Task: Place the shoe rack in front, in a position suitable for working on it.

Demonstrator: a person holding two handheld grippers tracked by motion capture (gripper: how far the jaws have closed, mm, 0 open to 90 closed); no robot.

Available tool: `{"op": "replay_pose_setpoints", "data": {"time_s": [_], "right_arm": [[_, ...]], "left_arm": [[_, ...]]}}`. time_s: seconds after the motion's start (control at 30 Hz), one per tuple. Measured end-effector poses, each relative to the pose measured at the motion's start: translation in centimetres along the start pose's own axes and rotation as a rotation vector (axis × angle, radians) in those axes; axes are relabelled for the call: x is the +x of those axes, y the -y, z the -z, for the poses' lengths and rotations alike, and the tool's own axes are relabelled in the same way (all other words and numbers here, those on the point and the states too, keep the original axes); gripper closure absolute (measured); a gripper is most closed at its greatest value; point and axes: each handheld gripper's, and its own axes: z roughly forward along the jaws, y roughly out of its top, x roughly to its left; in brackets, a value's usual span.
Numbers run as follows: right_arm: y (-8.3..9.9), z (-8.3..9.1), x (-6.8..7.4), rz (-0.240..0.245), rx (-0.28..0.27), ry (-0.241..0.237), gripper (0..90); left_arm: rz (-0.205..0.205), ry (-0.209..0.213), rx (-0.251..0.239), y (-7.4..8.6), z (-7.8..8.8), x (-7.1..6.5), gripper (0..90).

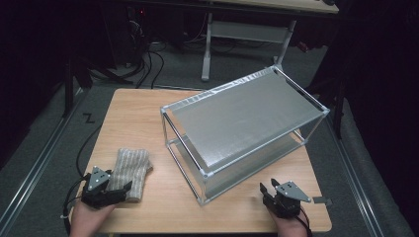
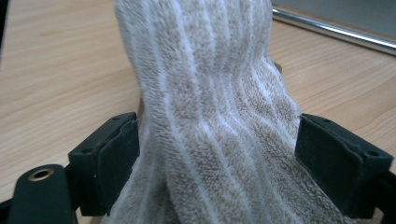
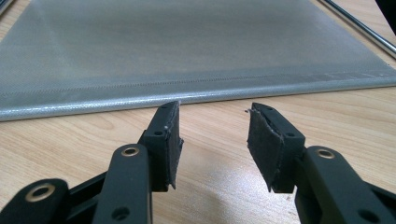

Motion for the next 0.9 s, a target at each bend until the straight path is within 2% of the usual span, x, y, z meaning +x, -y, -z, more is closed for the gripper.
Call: {"op": "replay_pose_setpoints", "data": {"time_s": [0.13, 0.17, 0.2, 0.23, 0.3, 0.33, 0.37, 0.4, 0.5, 0.57, 0.67, 0.7, 0.73, 0.77, 0.9], "right_arm": [[0.0, 0.0, 0.1, 0.002, 0.001, -0.002, 53.5], [0.0, -0.1, 0.1, 0.003, 0.002, 0.0, 53.5], [0.0, -0.1, 0.1, 0.005, 0.003, 0.0, 53.5], [0.0, -0.1, 0.1, 0.008, 0.002, -0.002, 53.5], [0.0, -0.1, 0.1, 0.007, 0.004, -0.002, 53.5], [0.0, -0.1, 0.2, 0.007, 0.005, -0.002, 53.5], [0.0, -0.2, 0.2, 0.007, 0.005, -0.004, 53.5], [0.0, -0.2, 0.2, 0.007, 0.005, -0.004, 53.5], [0.0, -0.1, 0.2, 0.009, 0.004, -0.003, 53.5], [0.0, -0.1, 0.2, 0.009, 0.002, -0.002, 53.5], [0.0, -0.1, 0.1, 0.004, 0.002, 0.0, 53.5], [0.0, -0.1, 0.1, 0.004, 0.004, -0.003, 53.5], [0.0, -0.1, 0.1, 0.004, 0.004, -0.003, 53.5], [0.0, -0.1, 0.1, 0.004, 0.004, -0.004, 53.5], [0.0, 0.0, 0.0, 0.006, -0.001, -0.001, 53.5]], "left_arm": [[-0.017, 0.002, 0.033, 0.0, -0.9, -0.3, 22.6], [-0.031, -0.005, 0.054, 0.0, -1.3, -0.4, 27.7], [-0.031, -0.005, 0.054, 0.0, -1.3, -0.4, 30.5], [-0.06, -0.002, 0.087, 0.3, -1.9, -0.7, 35.5], [-0.063, 0.008, 0.072, 0.4, -1.9, -0.8, 39.0], [-0.069, 0.022, 0.069, 0.4, -1.9, -0.9, 45.0], [-0.09, 0.03, 0.058, 0.4, -1.9, -1.4, 57.1], [-0.105, 0.027, 0.056, 0.4, -1.8, -1.6, 62.1], [-0.119, 0.016, 0.055, 0.4, -1.6, -1.9, 67.7], [-0.113, 0.036, 0.029, 0.3, -1.4, -2.0, 68.3], [-0.148, 0.054, -0.019, -0.2, -0.8, -3.0, 68.8], [-0.18, 0.072, -0.064, -0.7, -0.5, -4.2, 68.8], [-0.18, 0.072, -0.064, -0.7, -0.5, -4.2, 68.7], [-0.194, 0.086, -0.084, -1.0, -0.3, -4.8, 68.7], [-0.225, 0.169, -0.15, -2.1, -0.2, -7.6, 68.3]]}}
